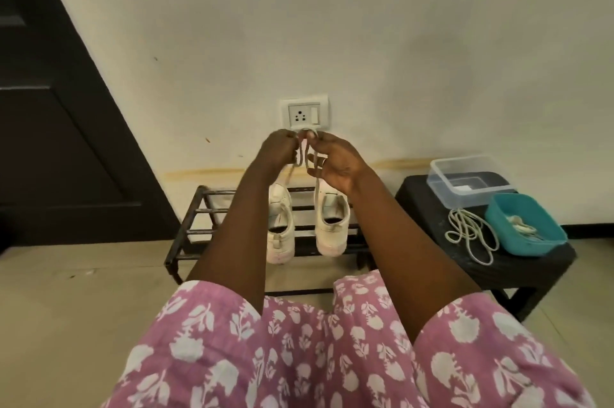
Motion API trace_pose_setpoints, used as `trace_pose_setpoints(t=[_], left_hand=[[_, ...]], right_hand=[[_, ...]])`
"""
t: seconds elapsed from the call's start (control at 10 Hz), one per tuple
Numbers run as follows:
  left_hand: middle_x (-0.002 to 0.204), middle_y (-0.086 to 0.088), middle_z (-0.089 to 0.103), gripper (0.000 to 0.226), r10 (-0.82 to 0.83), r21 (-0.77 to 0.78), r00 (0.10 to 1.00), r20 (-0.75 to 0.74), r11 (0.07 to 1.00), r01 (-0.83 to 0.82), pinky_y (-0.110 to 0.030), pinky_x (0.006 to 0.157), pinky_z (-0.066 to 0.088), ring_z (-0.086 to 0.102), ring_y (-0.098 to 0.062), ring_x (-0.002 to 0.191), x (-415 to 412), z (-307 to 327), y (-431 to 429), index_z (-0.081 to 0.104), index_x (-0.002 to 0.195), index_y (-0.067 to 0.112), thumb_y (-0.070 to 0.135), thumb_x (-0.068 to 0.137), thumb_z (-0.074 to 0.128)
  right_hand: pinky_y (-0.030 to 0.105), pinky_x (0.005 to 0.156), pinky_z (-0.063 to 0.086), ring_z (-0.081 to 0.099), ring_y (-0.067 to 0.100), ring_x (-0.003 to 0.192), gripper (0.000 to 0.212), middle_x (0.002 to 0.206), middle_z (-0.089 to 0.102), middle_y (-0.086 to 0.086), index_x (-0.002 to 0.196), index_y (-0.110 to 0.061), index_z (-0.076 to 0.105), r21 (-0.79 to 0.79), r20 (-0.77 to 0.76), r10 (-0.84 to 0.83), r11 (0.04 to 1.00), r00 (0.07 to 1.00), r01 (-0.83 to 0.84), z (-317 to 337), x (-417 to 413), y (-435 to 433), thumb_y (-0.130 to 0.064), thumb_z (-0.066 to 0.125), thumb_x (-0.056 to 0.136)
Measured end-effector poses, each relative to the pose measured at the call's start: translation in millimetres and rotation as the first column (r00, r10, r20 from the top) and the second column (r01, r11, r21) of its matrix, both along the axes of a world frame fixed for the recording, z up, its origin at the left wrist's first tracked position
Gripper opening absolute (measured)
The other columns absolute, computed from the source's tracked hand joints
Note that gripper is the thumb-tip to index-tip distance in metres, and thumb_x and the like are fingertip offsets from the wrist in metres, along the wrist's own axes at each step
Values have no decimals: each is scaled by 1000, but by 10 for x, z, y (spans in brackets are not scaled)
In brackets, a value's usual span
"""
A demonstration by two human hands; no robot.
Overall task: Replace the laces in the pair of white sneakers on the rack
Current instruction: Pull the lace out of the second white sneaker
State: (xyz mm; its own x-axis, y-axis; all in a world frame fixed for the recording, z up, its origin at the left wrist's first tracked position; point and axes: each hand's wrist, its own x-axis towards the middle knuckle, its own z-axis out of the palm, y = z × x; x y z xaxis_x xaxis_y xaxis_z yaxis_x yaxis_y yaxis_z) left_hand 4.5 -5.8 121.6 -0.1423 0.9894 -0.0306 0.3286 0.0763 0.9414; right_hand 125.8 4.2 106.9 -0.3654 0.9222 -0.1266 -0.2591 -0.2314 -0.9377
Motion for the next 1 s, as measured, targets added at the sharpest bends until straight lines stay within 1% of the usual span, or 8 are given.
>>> trace_pose_setpoints(t=[0.1,0.3,0.4,0.6,0.7,0.8,0.9,1.0], left_hand=[[87,-13,61,32,-78,63,970,232,996,65,-30,73,49,56,-21,75,345,7,-19,64,98,-1,-14,83,38],[90,-6,61,32,-198,3,799,568,971,238,-20,71,47,52,-13,80,786,133,125,66,93,5,-2,92,35],[85,-6,57,37,-184,21,776,604,976,215,-21,70,40,44,-12,72,1093,148,229,58,116,-6,-6,95,28],[82,-4,54,33,-301,2,869,393,945,326,-19,61,42,51,-11,71,1827,58,353,51,126,-4,-7,95,39],[85,-5,57,28,-290,-33,889,354,946,322,-22,58,38,52,-10,71,2185,-99,436,57,121,3,2,95,47],[94,-13,65,28,-228,-81,938,259,963,257,-25,58,43,62,-18,80,2505,-362,525,60,120,2,5,94,50],[114,-18,66,26,-327,-82,941,-87,944,321,-34,84,48,61,-30,106,2702,-678,560,65,114,2,5,91,52],[118,-17,63,25,-377,-118,913,-157,925,362,-31,91,45,58,-30,111,2831,-952,571,66,111,0,3,91,51]], right_hand=[[31,73,43,53,23,84,24,94,59,12,115,2,59,51,0,-43,998,999,43,71,182,-46,2,51,93],[40,85,53,61,28,81,27,88,62,17,111,14,60,205,167,-301,942,939,266,275,861,19,13,58,84],[27,68,58,64,25,70,25,77,62,16,105,16,61,223,203,-434,893,878,390,355,1168,85,15,61,80],[25,59,58,63,17,59,17,78,66,18,90,7,69,423,457,-624,780,634,462,497,1950,241,12,70,74],[33,70,59,69,23,70,17,85,70,19,91,5,71,504,571,-667,745,478,437,438,2298,310,6,72,73],[41,81,56,68,27,83,17,96,69,24,95,7,69,465,629,-646,758,431,457,236,2561,400,4,65,79],[40,90,53,64,29,99,22,112,64,22,107,4,65,373,694,-589,786,414,493,14,2691,448,0,53,88],[41,94,50,61,33,107,25,113,64,22,111,5,63,352,710,-576,789,405,503,-248,2830,501,-1,51,89]])
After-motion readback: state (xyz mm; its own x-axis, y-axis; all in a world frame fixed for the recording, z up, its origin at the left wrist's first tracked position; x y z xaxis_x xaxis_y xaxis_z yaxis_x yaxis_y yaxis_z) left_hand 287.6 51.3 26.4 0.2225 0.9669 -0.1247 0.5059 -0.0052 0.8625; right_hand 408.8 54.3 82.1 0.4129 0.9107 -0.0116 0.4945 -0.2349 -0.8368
